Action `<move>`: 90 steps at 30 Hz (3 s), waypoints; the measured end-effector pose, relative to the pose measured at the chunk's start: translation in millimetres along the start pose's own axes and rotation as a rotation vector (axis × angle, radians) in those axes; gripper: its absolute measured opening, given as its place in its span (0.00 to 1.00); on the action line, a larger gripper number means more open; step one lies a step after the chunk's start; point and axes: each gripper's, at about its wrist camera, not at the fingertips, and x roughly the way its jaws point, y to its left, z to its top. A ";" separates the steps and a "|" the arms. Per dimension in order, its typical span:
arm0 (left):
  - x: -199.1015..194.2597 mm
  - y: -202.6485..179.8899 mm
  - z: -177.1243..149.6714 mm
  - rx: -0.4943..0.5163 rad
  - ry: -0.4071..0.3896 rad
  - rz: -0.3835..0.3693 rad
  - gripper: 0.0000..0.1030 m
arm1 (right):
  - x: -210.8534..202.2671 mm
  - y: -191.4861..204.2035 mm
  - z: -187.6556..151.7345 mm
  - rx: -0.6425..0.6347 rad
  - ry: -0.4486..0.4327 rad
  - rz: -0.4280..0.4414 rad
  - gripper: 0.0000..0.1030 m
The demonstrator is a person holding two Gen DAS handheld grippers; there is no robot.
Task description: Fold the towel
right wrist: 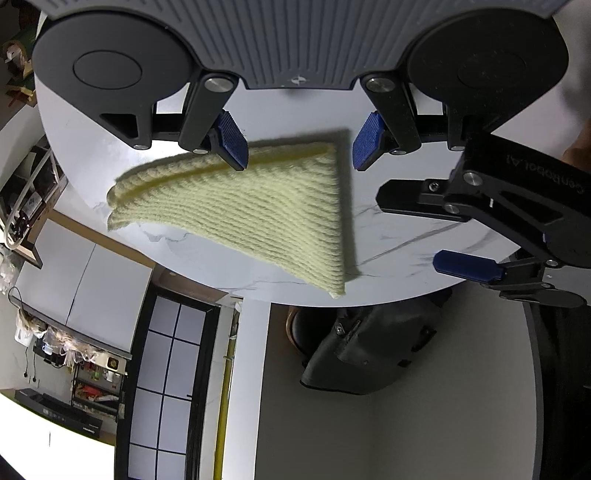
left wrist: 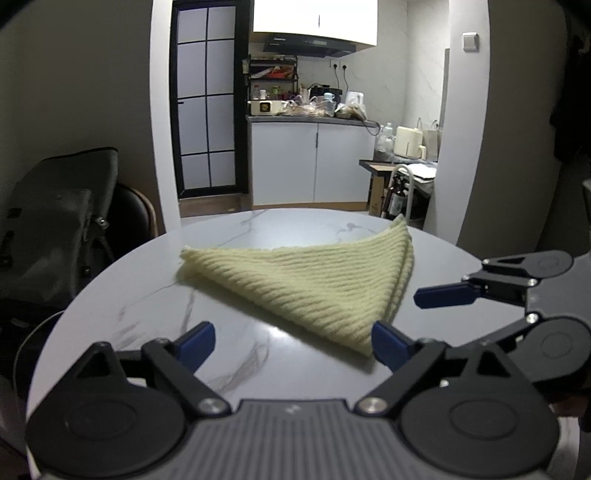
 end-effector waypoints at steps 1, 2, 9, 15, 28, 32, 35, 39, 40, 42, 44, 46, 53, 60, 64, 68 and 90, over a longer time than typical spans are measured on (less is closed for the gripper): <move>-3.6 -1.5 -0.4 0.006 -0.001 -0.001 0.92 | -0.5 1.0 -1.4 -0.003 -0.001 -0.002 0.65; -7.4 -3.0 -0.9 0.012 -0.004 -0.003 0.93 | -1.2 1.5 -1.7 -0.010 -0.005 -0.001 0.65; -34.5 -9.3 -3.7 -0.023 -0.023 0.017 0.99 | -6.5 -5.6 -1.4 0.023 -0.034 0.043 0.66; -60.0 -6.6 -9.9 -0.068 -0.042 0.049 0.99 | -15.2 -12.9 -11.4 0.084 -0.044 0.021 0.78; -80.9 -22.9 -34.2 -0.018 -0.113 0.038 1.00 | -47.7 -3.0 -40.1 0.123 -0.097 0.055 1.00; -79.1 -23.8 -40.5 0.000 -0.085 0.032 1.00 | -49.5 -3.5 -48.5 0.141 -0.082 0.040 1.00; -77.4 -22.9 -44.7 0.002 -0.074 0.029 1.00 | -50.9 -4.7 -54.5 0.156 -0.067 0.027 1.00; -74.6 -17.4 -49.6 -0.025 -0.067 0.044 1.00 | -58.4 -7.0 -57.1 0.199 -0.090 0.037 1.00; -74.3 -16.2 -50.2 -0.032 -0.065 0.046 1.00 | -60.1 -6.7 -58.0 0.205 -0.094 0.033 1.00; -73.4 -13.2 -51.9 -0.051 -0.060 0.049 1.00 | -62.8 -5.9 -60.5 0.221 -0.093 0.032 1.00; -72.1 -10.7 -53.8 -0.063 -0.052 0.042 1.00 | -65.5 -2.6 -62.7 0.223 -0.095 0.049 1.00; -71.0 -9.9 -56.7 -0.065 -0.042 0.034 1.00 | -67.2 2.3 -63.4 0.205 -0.100 0.048 1.00; -70.6 -8.8 -65.2 -0.047 -0.019 0.036 1.00 | -65.4 8.9 -62.8 0.189 -0.087 0.020 1.00; -75.6 3.7 -66.8 -0.079 -0.015 0.053 1.00 | -61.3 14.0 -61.4 0.165 -0.066 0.008 1.00; -76.5 5.6 -65.7 -0.085 -0.009 0.051 1.00 | -61.4 12.5 -60.8 0.188 -0.073 0.005 1.00; -75.7 3.0 -67.3 -0.068 0.001 0.052 1.00 | -61.8 10.0 -60.3 0.208 -0.080 -0.003 1.00; -76.2 4.5 -65.1 -0.110 0.018 0.047 1.00 | -66.1 14.2 -60.8 0.178 -0.100 0.001 1.00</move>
